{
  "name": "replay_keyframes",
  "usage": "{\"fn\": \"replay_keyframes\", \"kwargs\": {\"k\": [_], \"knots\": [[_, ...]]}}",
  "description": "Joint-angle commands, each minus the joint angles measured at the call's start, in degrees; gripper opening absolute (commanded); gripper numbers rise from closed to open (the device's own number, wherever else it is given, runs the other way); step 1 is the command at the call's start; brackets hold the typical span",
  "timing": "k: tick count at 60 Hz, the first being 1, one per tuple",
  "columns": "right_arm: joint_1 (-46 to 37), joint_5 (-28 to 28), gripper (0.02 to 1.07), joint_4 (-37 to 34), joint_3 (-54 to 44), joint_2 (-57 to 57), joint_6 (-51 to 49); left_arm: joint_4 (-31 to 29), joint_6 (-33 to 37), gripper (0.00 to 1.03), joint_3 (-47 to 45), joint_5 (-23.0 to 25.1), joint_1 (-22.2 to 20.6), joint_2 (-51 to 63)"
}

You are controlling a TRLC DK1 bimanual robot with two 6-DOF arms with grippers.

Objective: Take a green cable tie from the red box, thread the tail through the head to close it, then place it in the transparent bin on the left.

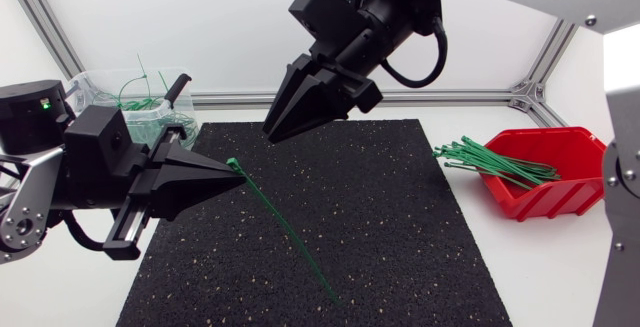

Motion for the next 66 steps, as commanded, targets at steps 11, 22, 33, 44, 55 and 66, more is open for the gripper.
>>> {"fn": "replay_keyframes", "kwargs": {"k": [11, 22, 33, 44, 55, 66], "knots": [[0.3, 10.8, 0.57, 18.8, -14.2, -5.2, 12.7, -8.3, 1.5, 0.03, 6.5, -6.6, 1.0, 1.0], [2.2, 15.9, 0.69, 27.5, -24.5, -12.2, 16.7, -25.4, 11.8, 0.03, 11.5, -15.6, -2.5, 1.5], [3.9, 17.7, 0.69, 34.3, -33.2, -20.2, 23.6, -32.4, 11.8, 0.03, 14.1, -19.8, -6.1, -0.4], [6.6, 18.6, 0.68, 37.4, -41.0, -27.6, 30.2, -38.1, 10.0, 0.03, 16.4, -20.6, -9.9, -3.3], [7.8, 17.9, 0.61, 39.6, -45.4, -32.0, 35.0, -37.7, 6.8, 0.03, 14.3, -20.0, -11.3, -5.5], [9.1, 17.1, 0.52, 45.7, -49.2, -33.3, 38.3, -36.7, 5.4, 0.03, 13.2, -17.7, -10.8, -5.5]]}}
